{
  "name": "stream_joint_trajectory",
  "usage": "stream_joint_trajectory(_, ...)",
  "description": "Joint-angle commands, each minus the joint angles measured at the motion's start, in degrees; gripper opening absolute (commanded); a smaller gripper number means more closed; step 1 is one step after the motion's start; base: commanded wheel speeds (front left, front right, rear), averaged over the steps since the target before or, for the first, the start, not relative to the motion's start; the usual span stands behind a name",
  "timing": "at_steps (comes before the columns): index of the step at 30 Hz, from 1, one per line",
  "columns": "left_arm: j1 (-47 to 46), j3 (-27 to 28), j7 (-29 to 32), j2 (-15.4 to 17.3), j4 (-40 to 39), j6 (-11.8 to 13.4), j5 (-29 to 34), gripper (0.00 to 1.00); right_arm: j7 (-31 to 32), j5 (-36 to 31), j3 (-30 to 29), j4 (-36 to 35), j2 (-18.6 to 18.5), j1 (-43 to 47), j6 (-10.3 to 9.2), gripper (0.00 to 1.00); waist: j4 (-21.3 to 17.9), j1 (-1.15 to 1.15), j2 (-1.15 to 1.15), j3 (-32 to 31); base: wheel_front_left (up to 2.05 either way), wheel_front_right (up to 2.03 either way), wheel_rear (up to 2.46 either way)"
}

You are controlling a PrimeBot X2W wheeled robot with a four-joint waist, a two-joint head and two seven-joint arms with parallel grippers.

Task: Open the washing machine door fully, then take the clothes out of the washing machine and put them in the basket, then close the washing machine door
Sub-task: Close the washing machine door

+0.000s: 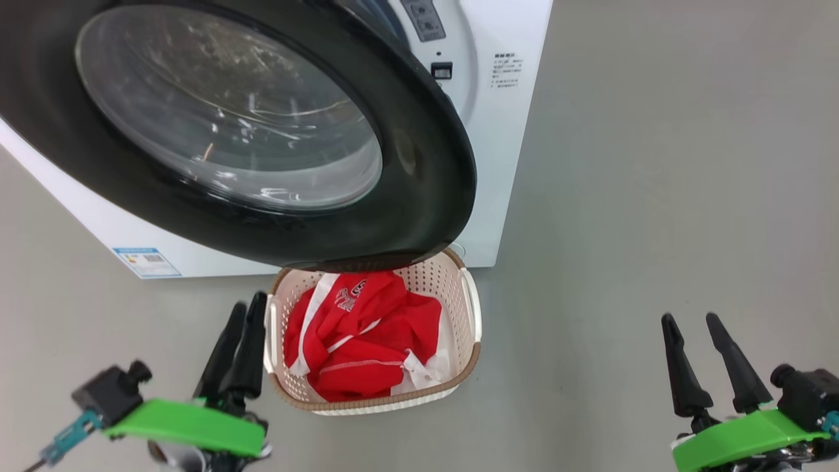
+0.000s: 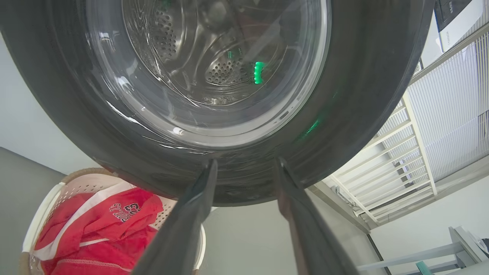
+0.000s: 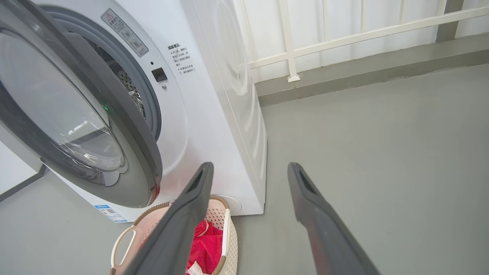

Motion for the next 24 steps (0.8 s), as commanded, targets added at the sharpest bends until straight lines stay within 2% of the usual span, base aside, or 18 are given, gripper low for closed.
stream_joint_trajectory(1,0.4,2.7,-0.3,1.3,-1.1,-0.3,1.0,0.92,-0.4,-0.2,1.1,-1.3,-1.0,-0.1,0.37,1.00,0.1,0.00,0.00,-0.5,0.00,0.00,0.00)
stream_joint_trajectory(2,1.0,3.1,-0.3,1.2,-1.0,-0.3,1.4,1.00,-0.4,-0.2,1.1,-1.3,-1.1,0.1,0.37,1.00,0.1,0.00,0.00,-0.8,0.00,0.00,0.00)
stream_joint_trajectory(13,6.2,7.0,-0.3,1.3,-1.1,-0.3,8.1,1.00,-0.4,-0.3,0.6,-1.2,-1.6,2.8,0.37,1.00,0.4,0.00,0.00,-3.6,0.00,0.00,0.00)
stream_joint_trajectory(24,10.0,11.4,-0.3,1.1,-2.3,-0.3,25.9,1.00,-0.4,-0.4,-0.5,-1.6,-1.8,5.1,0.37,1.00,0.1,0.00,0.00,-5.2,0.00,0.00,0.00)
